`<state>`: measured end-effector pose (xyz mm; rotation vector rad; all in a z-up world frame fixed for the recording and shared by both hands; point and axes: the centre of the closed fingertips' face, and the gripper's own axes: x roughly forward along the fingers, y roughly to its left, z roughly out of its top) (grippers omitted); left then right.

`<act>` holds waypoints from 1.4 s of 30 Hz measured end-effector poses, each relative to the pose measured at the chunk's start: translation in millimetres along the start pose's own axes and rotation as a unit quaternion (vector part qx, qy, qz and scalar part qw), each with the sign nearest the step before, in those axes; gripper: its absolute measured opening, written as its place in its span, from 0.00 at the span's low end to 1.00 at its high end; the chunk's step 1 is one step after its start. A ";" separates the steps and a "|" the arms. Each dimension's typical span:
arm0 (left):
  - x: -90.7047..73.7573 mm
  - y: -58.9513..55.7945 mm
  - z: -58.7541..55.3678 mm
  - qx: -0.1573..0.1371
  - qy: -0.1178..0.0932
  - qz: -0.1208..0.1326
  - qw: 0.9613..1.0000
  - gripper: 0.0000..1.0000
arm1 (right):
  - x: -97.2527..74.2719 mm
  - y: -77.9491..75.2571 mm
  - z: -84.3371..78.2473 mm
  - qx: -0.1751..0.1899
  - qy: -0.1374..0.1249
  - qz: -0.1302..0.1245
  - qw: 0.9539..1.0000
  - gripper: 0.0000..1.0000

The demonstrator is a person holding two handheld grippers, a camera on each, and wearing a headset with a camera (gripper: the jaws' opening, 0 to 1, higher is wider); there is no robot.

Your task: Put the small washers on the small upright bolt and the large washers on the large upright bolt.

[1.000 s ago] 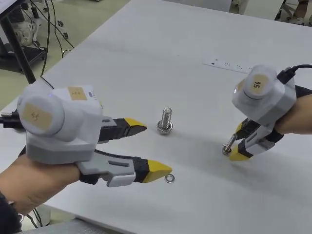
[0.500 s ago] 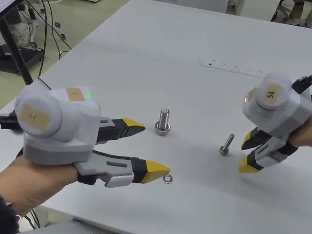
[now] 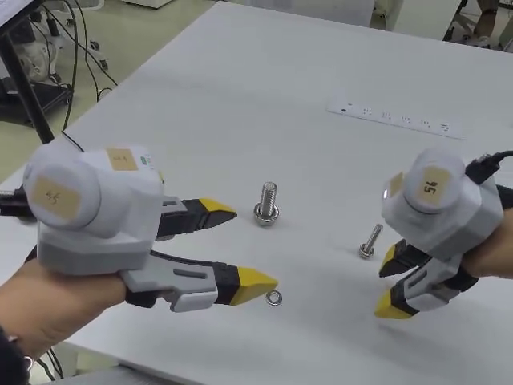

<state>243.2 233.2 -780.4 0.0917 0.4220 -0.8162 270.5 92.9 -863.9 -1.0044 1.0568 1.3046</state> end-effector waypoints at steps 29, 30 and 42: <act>0.8 -1.1 0.1 0.001 -0.002 -0.001 1.000 0.57 | 25.8 27.2 92.9 -0.128 -0.009 0.031 0.991 0.31; 0.8 -1.2 0.0 0.002 -0.001 -0.002 1.000 0.57 | 27.9 28.1 94.6 -0.132 -0.008 0.032 0.991 0.31; 0.6 -2.1 -0.1 0.002 -0.003 -0.003 1.000 0.57 | 39.2 35.2 104.6 -0.157 -0.002 0.039 0.987 0.27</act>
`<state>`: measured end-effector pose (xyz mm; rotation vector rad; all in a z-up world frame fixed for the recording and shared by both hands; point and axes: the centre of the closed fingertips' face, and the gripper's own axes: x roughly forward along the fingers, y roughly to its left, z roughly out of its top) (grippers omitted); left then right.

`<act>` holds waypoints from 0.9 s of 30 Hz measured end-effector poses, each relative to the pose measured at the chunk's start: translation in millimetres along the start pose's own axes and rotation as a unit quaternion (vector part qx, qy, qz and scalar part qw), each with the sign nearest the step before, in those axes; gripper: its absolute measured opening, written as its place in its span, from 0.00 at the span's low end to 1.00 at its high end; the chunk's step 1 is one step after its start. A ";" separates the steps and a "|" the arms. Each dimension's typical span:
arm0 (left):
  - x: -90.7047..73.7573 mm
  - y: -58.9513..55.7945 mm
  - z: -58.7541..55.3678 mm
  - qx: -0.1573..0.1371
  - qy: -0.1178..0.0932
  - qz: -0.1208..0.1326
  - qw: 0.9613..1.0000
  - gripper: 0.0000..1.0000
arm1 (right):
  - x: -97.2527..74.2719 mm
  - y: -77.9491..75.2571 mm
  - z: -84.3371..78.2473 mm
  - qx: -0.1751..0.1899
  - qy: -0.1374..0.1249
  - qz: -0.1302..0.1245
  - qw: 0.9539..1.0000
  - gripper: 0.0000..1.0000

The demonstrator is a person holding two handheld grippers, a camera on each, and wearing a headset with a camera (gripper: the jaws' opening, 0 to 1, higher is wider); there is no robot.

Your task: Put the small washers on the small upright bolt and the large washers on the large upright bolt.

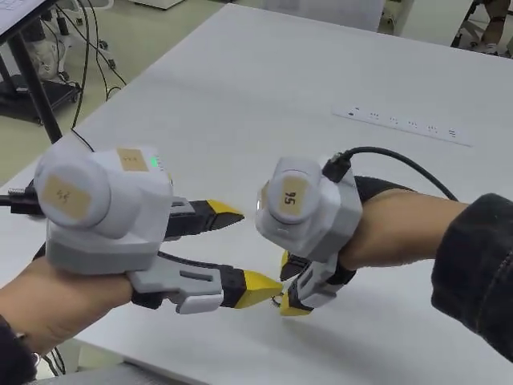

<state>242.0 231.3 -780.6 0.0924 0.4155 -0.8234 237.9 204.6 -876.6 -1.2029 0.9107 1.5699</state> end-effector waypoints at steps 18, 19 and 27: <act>-1.7 -1.4 -1.7 0.001 0.001 0.000 1.000 0.57 | 6.1 2.4 -0.1 -0.024 0.010 -0.010 1.000 0.22; -1.7 -1.6 -1.8 0.001 0.001 0.000 1.000 0.57 | 6.0 2.7 -0.2 -0.025 0.010 -0.010 1.000 0.21; -2.2 -2.5 -2.0 0.002 0.001 0.001 1.000 0.57 | 6.2 4.6 -1.0 -0.034 0.006 -0.011 0.999 0.15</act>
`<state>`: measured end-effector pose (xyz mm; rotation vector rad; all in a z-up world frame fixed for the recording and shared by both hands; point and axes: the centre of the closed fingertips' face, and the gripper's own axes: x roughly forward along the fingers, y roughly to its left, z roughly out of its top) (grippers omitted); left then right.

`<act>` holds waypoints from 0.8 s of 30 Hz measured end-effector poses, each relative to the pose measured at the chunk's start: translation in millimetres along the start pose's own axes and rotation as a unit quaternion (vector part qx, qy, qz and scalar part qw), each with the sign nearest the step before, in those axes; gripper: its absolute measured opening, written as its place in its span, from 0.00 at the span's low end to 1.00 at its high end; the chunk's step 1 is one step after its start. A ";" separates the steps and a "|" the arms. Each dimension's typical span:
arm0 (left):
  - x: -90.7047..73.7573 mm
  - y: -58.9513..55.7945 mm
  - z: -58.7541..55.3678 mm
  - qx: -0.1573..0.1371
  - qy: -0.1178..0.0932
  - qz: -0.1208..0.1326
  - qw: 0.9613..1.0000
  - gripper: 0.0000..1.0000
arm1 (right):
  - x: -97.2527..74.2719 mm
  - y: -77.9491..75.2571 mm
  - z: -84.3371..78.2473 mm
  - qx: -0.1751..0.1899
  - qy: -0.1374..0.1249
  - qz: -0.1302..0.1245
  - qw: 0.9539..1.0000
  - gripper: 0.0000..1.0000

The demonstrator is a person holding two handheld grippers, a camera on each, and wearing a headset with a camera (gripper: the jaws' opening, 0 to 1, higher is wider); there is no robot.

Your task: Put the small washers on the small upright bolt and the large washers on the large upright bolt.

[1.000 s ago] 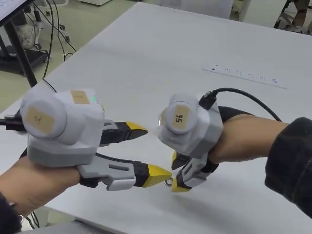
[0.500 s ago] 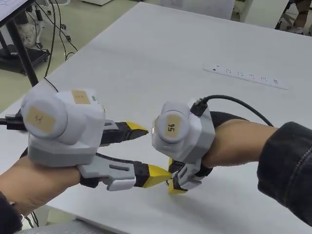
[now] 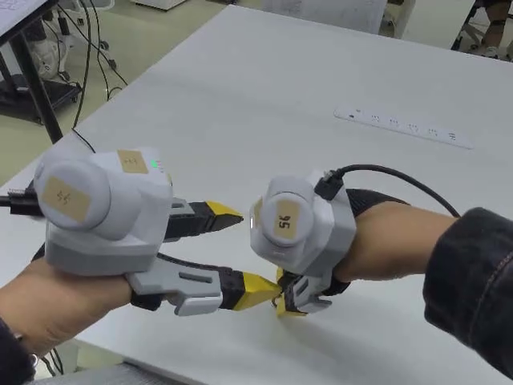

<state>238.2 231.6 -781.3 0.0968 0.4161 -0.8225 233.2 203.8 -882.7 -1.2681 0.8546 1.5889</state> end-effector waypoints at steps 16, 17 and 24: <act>-1.1 -0.2 0.4 0.000 0.001 0.000 1.000 0.57 | 0.6 -1.6 0.1 0.003 -0.006 0.002 1.000 0.13; -1.1 -0.1 0.4 0.001 0.001 0.001 1.000 0.57 | 0.7 -1.5 0.1 0.003 -0.006 0.001 1.000 0.13; -0.7 -0.3 0.8 0.000 0.000 -0.001 1.000 0.57 | -0.9 -2.3 -4.5 0.019 -0.005 0.002 1.000 0.13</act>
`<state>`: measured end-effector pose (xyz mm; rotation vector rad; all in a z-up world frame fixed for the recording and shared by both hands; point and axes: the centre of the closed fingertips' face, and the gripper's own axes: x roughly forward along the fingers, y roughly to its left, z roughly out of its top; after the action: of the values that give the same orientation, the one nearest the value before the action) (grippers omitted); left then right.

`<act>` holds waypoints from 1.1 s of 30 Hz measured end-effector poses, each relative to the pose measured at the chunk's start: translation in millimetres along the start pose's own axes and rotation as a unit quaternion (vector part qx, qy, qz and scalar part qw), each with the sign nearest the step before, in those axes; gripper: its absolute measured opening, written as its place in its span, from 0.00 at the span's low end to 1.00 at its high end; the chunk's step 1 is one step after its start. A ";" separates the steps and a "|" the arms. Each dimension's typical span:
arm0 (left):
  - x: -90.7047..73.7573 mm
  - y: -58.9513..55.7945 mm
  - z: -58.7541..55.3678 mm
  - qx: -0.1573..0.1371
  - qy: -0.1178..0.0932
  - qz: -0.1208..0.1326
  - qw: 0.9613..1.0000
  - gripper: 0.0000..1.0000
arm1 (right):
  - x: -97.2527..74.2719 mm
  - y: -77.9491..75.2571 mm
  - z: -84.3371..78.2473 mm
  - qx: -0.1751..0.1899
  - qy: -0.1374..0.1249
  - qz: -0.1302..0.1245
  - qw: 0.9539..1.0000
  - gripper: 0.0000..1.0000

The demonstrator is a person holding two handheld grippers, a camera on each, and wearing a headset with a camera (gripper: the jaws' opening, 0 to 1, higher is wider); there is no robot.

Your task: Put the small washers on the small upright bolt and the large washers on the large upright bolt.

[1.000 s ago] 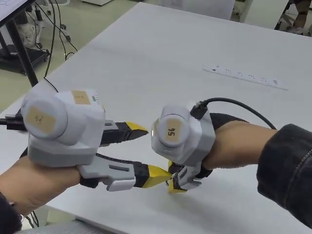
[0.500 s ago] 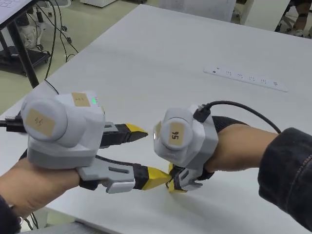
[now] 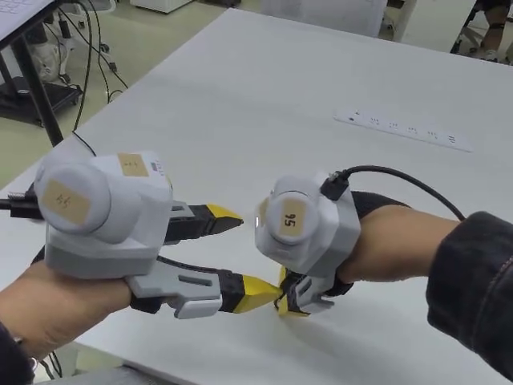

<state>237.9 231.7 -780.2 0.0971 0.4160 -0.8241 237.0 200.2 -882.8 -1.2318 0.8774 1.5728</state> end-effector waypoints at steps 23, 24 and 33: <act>1.9 -0.1 0.7 0.000 0.000 -0.003 1.000 0.57 | -25.5 -6.2 -44.1 0.058 0.009 -0.019 0.998 0.13; 2.1 -0.1 0.7 0.000 0.000 -0.003 1.000 0.57 | -27.6 -6.8 -46.8 0.062 0.009 -0.021 0.998 0.13; 3.4 -0.2 0.7 0.000 0.001 -0.004 1.000 0.57 | -40.0 -7.5 -70.1 0.092 0.010 -0.034 0.995 0.13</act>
<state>240.0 229.1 -781.0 0.0967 0.4174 -0.8321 268.9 128.9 -861.1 -1.1348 0.9615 1.3948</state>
